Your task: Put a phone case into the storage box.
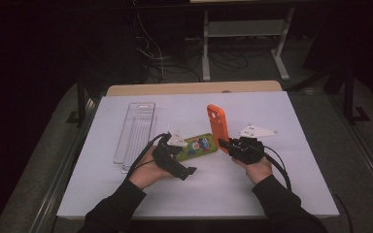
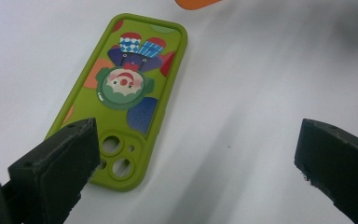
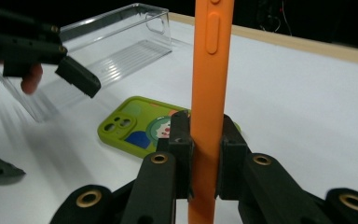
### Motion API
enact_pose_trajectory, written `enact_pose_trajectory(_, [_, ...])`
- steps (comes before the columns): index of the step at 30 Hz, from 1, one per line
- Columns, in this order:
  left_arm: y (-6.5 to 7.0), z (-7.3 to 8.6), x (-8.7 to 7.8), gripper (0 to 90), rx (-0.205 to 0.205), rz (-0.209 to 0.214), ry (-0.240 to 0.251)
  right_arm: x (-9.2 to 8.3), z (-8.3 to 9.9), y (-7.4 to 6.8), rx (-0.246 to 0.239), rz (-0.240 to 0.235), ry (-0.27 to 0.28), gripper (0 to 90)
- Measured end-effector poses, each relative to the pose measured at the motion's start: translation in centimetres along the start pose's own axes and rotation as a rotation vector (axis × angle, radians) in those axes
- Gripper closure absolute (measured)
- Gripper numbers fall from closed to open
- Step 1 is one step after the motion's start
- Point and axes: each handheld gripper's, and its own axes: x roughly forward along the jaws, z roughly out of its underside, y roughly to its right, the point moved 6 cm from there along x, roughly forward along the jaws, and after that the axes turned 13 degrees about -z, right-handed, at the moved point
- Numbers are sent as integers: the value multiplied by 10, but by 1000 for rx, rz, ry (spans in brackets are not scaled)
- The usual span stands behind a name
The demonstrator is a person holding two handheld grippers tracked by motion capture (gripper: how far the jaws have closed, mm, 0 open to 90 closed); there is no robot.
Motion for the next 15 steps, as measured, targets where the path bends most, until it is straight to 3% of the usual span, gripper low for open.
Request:
enact_pose_trajectory(3, [-1,0,0,0,-6,-2,2,-1,1,2,49,-10,19,783])
enact_pose_trajectory(4, [-2,-2,-2,0,-28,10,14,-1,1,3,50,-9,18,784])
enact_pose_trajectory(10, [-10,-16,-10,0,-57,-5,58,1,1,0,52,-9,20,784])
enact_pose_trajectory(15, [-22,-31,-19,0,-115,-8,114,4,1,-3,46,-17,20,784])
